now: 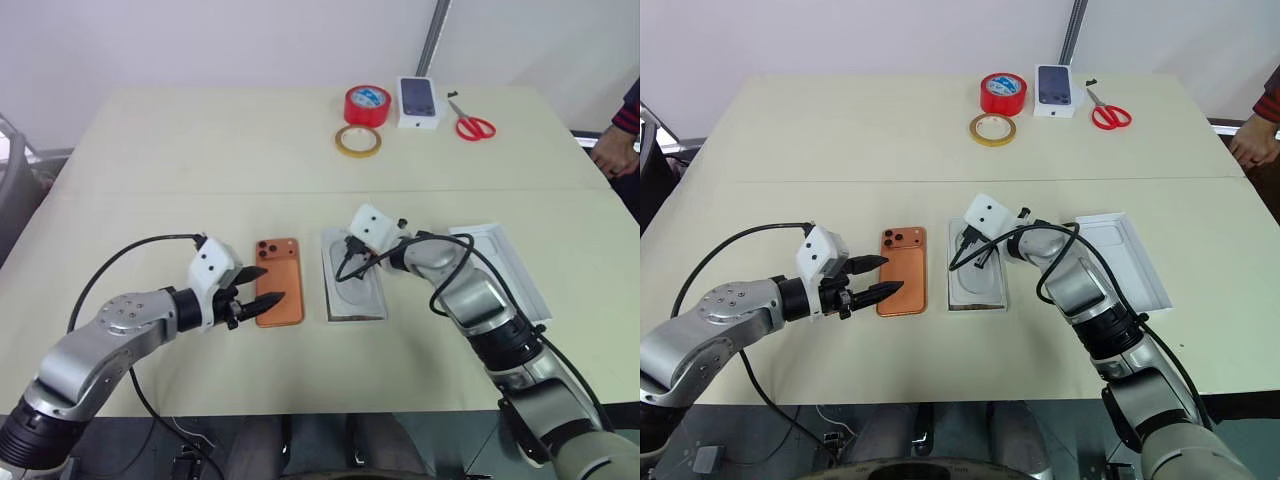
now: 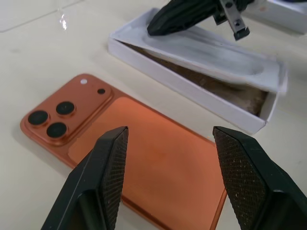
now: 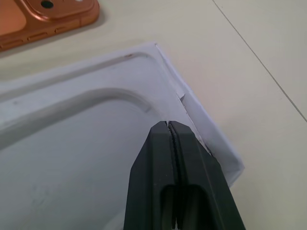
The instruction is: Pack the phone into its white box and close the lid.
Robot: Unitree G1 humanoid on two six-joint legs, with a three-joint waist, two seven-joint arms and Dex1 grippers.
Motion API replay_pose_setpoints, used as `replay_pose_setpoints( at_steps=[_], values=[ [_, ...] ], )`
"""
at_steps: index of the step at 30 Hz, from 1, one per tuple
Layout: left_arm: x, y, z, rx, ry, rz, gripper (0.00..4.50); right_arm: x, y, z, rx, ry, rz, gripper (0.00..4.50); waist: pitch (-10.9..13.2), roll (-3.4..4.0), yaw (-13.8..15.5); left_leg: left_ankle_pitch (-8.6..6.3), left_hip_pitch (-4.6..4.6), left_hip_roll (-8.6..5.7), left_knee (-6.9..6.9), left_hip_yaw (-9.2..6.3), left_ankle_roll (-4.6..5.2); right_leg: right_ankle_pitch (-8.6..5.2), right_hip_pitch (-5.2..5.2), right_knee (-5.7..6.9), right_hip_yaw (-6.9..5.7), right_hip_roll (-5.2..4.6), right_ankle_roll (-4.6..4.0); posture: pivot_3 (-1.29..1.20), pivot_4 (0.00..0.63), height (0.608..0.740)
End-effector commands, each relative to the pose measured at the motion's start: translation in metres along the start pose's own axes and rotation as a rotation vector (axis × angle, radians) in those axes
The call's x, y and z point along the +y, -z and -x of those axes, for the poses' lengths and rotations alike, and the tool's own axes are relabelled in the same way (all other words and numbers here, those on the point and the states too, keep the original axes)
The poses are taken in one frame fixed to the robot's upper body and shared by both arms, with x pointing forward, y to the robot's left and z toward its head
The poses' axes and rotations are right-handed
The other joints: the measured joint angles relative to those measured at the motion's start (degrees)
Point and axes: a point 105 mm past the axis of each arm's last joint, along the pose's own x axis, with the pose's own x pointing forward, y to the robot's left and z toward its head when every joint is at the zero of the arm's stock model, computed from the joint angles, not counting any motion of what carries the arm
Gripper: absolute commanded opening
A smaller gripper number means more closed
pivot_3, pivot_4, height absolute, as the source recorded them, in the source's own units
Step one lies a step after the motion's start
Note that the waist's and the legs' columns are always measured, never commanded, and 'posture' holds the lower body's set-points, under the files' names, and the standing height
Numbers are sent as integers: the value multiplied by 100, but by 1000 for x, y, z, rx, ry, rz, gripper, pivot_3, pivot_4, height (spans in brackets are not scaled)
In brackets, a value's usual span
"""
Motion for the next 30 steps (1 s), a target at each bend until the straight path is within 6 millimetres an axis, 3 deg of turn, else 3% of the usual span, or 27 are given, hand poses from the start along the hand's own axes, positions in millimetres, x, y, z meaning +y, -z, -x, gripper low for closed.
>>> replay_pose_setpoints(
  at_steps=[1,6,12,17,23,30],
  values=[
    [-3,-7,3,-21,-2,-32,2917,-3,-1,8,14,20,67,23,0,0,0,0,0,0,0,0,1,0,0,1,0,0,0,0,150,725],
    [-2,-7,3,-29,-4,-17,2917,-4,-9,16,-13,33,88,23,0,0,4,2,1,0,1,-1,3,0,-1,7,-1,1,0,0,150,725],
    [-3,-6,1,-32,-1,-11,2917,12,-26,25,-87,-28,97,23,0,0,-8,2,1,0,0,-2,4,0,-1,7,-1,2,1,0,150,725],
    [-4,-8,-1,-44,8,0,2917,14,-22,19,-64,-23,74,23,0,0,-1,3,1,0,3,-3,4,1,1,8,-2,3,1,0,150,725],
    [-4,-10,-1,-54,9,4,2917,6,-4,7,1,49,51,23,0,0,-2,4,3,-1,5,-3,4,1,2,13,-2,3,1,0,150,725],
    [-7,-10,-1,-62,2,12,2917,-5,-5,4,-16,126,62,23,0,0,-4,4,3,-1,5,-3,3,1,0,15,-2,5,1,0,150,725]
  ],
)
